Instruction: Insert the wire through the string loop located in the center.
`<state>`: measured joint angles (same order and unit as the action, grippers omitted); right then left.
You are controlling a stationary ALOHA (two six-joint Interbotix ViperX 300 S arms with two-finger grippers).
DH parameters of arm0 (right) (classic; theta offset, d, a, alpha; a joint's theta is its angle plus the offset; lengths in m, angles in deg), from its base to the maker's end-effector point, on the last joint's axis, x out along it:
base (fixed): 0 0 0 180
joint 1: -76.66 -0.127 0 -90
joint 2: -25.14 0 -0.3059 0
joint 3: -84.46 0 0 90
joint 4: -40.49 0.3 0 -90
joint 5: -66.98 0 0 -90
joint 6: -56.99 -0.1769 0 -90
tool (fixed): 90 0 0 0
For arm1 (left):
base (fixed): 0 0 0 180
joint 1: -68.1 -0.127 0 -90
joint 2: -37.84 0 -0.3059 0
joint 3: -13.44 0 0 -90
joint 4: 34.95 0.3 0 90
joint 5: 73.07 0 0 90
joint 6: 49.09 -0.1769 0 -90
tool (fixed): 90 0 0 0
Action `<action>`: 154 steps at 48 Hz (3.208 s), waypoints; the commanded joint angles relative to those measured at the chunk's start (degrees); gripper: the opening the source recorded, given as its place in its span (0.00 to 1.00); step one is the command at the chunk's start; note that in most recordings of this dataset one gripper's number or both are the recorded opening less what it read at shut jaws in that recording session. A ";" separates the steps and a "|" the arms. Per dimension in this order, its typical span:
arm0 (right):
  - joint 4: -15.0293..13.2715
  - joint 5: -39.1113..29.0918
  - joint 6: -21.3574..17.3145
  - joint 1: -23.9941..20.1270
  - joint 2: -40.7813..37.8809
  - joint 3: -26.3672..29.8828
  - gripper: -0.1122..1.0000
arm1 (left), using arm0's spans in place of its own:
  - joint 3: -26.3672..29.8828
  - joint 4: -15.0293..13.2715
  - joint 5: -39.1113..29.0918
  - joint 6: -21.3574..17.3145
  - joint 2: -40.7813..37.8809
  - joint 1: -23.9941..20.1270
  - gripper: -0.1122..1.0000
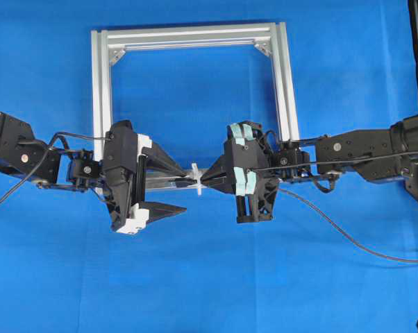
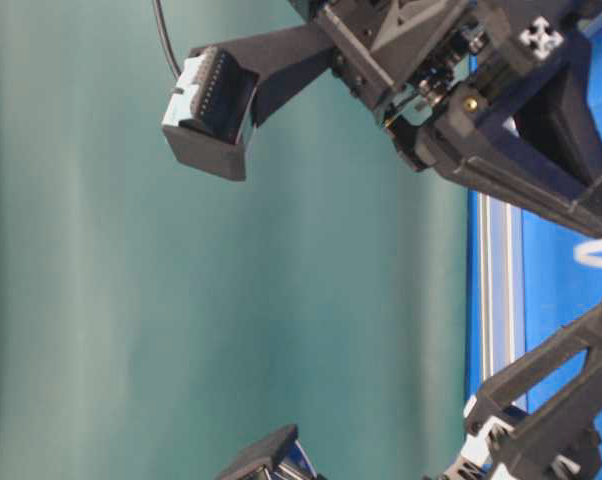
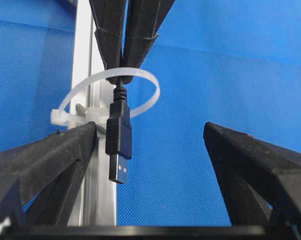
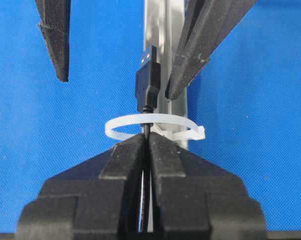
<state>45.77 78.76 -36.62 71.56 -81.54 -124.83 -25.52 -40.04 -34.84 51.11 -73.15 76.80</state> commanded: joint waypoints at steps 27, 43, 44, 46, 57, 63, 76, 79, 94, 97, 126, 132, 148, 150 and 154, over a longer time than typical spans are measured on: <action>0.00 0.18 0.09 0.09 0.88 0.88 0.08 | 0.88 0.09 -0.09 0.00 0.79 -0.44 0.61; -0.09 0.18 0.09 0.09 0.88 0.88 0.08 | 0.70 0.00 -0.44 0.00 0.88 -0.79 0.17; -0.09 0.18 0.09 0.09 0.79 0.88 0.08 | 0.70 0.09 -0.53 0.00 0.88 -0.88 0.17; -0.09 0.18 0.09 0.00 0.88 0.88 0.08 | 0.70 0.00 -0.70 0.00 0.88 -0.88 0.17; -0.09 0.18 0.18 0.09 0.88 0.79 0.08 | 0.70 0.09 -0.79 0.00 0.88 -0.88 0.18; -0.09 0.09 0.09 0.09 0.88 0.79 0.10 | 0.62 0.09 -0.79 0.00 0.88 -0.88 0.17; -0.09 0.00 0.18 0.09 0.88 0.79 0.67 | 0.44 0.09 -0.79 -0.26 0.97 -0.88 0.17; -0.09 0.00 0.26 0.09 0.88 0.70 0.83 | 0.35 0.09 -0.79 -0.26 0.97 -0.88 0.17; 0.00 -0.26 0.26 0.00 0.88 0.70 0.96 | -0.62 0.00 -0.79 -0.44 2.02 -0.88 0.17; -0.09 -0.70 0.26 0.09 0.88 0.70 0.96 | -1.85 0.00 -0.79 -0.26 3.08 -0.88 0.17; -0.09 -1.32 0.26 0.00 1.32 0.53 0.96 | -22.50 0.09 0.00 0.53 20.92 0.70 0.17; -0.09 -1.32 0.26 0.00 1.41 0.53 0.96 | -25.58 0.09 -0.53 0.53 25.22 1.23 0.17; -0.09 -1.85 0.35 0.00 1.49 0.53 0.96 | -31.46 0.09 -7.73 0.44 36.39 1.23 0.17; -0.18 -1.85 0.35 0.00 1.49 0.53 0.96 | -31.46 0.09 -9.58 0.35 37.44 1.14 0.17; -0.44 -1.85 0.35 0.00 1.49 0.53 0.96 | -31.38 0.09 -11.16 0.18 38.14 0.62 0.17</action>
<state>45.59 76.73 -36.35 71.56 -81.54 -124.83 -57.33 -40.13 -44.86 51.46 -35.79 77.77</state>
